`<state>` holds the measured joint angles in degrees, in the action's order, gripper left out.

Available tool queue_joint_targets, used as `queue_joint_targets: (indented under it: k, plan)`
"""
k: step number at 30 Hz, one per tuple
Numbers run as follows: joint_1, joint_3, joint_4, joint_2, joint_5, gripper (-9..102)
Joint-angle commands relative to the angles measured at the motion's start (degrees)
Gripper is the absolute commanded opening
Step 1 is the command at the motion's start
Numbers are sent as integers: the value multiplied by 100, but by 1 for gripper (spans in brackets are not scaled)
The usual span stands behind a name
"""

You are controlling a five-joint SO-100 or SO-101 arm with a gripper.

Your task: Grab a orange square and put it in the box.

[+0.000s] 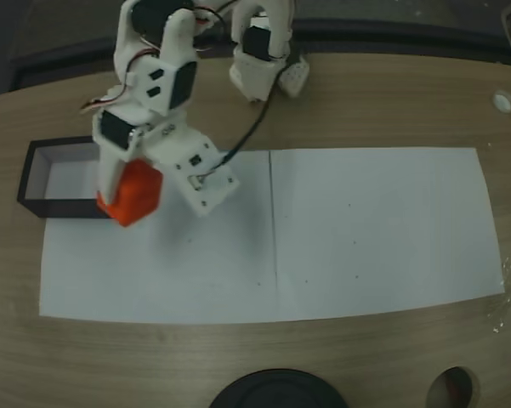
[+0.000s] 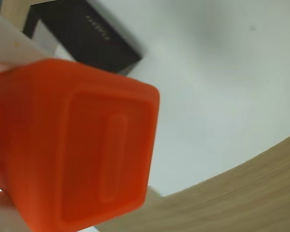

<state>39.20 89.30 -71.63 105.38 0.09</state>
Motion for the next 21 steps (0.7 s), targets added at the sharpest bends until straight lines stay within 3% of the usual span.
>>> queue_joint_targets:
  k: [1,8,21]
  plan:
    - [896,-650,132,290,-246,14]
    - [1934,-738,571,-229,-703,14]
    - [2136,-782,932,-1775,-773,15]
